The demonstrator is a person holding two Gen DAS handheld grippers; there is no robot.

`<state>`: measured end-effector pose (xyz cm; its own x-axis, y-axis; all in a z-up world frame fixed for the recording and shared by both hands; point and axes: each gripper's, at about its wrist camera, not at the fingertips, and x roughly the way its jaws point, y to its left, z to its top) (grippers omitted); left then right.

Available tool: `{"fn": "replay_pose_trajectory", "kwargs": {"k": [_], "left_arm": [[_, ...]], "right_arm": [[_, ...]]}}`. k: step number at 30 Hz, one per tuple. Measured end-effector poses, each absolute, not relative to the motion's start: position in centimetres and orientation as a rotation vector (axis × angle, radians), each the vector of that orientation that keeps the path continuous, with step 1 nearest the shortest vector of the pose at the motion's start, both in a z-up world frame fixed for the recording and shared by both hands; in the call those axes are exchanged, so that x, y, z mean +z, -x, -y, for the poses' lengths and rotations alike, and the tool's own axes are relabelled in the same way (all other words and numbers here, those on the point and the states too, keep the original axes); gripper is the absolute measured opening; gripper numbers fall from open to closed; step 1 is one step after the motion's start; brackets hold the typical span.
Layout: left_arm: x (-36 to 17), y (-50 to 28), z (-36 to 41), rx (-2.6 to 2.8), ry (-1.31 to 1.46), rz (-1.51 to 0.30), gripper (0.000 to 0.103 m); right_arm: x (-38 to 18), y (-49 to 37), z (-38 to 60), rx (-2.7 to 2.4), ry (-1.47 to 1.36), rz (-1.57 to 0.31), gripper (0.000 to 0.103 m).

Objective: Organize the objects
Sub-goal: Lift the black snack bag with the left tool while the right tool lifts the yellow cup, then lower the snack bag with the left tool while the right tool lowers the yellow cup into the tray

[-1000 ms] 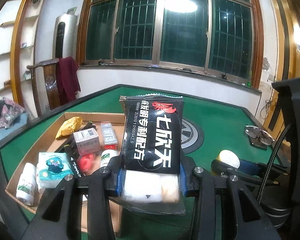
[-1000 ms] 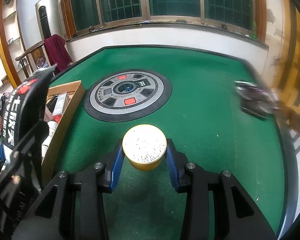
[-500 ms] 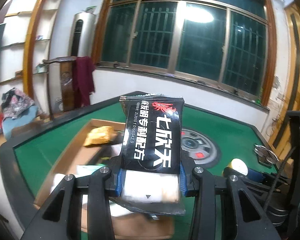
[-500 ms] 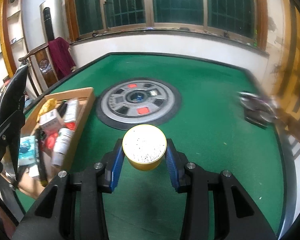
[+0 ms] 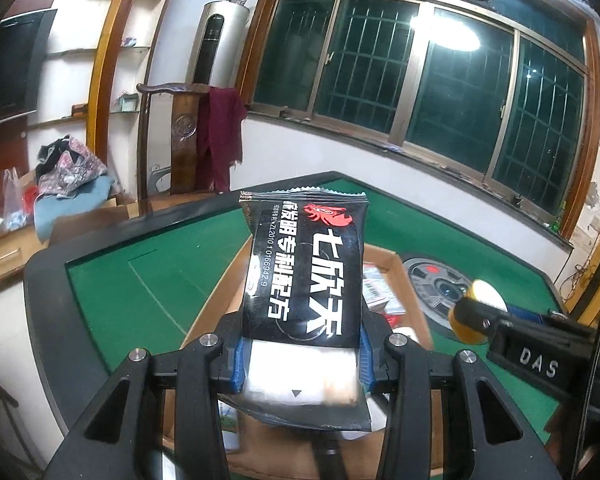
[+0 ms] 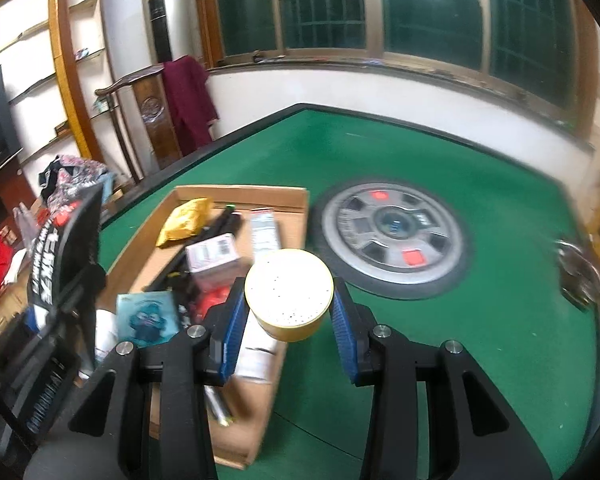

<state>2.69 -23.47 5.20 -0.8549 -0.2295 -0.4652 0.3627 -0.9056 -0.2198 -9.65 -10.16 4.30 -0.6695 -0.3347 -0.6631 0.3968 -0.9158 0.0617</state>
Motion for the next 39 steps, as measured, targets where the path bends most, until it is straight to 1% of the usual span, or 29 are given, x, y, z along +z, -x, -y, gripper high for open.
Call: {"fn": "replay_pose_trajectory", "kwargs": {"k": [13,39], "left_arm": [[3.9,-2.1,24.0,-2.702,-0.688,-0.442,0.037],[3.3,-1.5,23.8,-2.693,-0.766,-0.440,0.037]], "right_arm": [[3.5,11.5,14.6,-2.462,-1.039,-0.180,0.038],[1.9,15.0,18.1,-2.386,-1.157,-0.227,0.038]]}}
